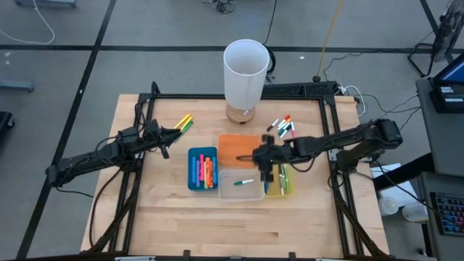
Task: Pick & Place Markers
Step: Put the small pink highlighter pen into the transparent bin
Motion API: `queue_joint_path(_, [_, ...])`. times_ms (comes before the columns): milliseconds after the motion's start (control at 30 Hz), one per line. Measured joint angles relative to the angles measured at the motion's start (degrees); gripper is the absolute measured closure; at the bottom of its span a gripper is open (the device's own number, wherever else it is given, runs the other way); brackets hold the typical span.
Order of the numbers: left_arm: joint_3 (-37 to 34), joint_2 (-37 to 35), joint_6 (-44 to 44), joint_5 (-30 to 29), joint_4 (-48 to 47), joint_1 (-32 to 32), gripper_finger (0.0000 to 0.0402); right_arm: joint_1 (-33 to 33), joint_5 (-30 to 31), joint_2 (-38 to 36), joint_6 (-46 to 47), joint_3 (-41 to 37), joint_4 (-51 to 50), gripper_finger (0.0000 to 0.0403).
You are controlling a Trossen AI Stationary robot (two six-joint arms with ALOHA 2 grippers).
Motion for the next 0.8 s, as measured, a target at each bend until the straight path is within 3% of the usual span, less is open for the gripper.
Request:
queue_joint_path(200, [0.0,0.0,0.0,0.02,0.04,-0.02,0.033,-3.2,21.46,-4.96,6.35,-1.6,-7.03,0.0264])
queue_joint_path(300, [0.0,0.0,0.0,0.0,0.02,-0.02,0.033,-6.87,26.09,-8.02,10.43,-4.15,-10.0,0.0265])
queue_joint_path(633, [0.0,0.0,0.0,0.02,0.04,-0.02,0.033,-29.84,18.93,-15.06,17.77,-17.04,-9.12,0.0253])
queue_joint_path(800, [0.0,0.0,-0.01,0.02,0.04,-0.02,0.033,-37.08,7.52,-14.59,18.93,-23.64,0.79,0.0256])
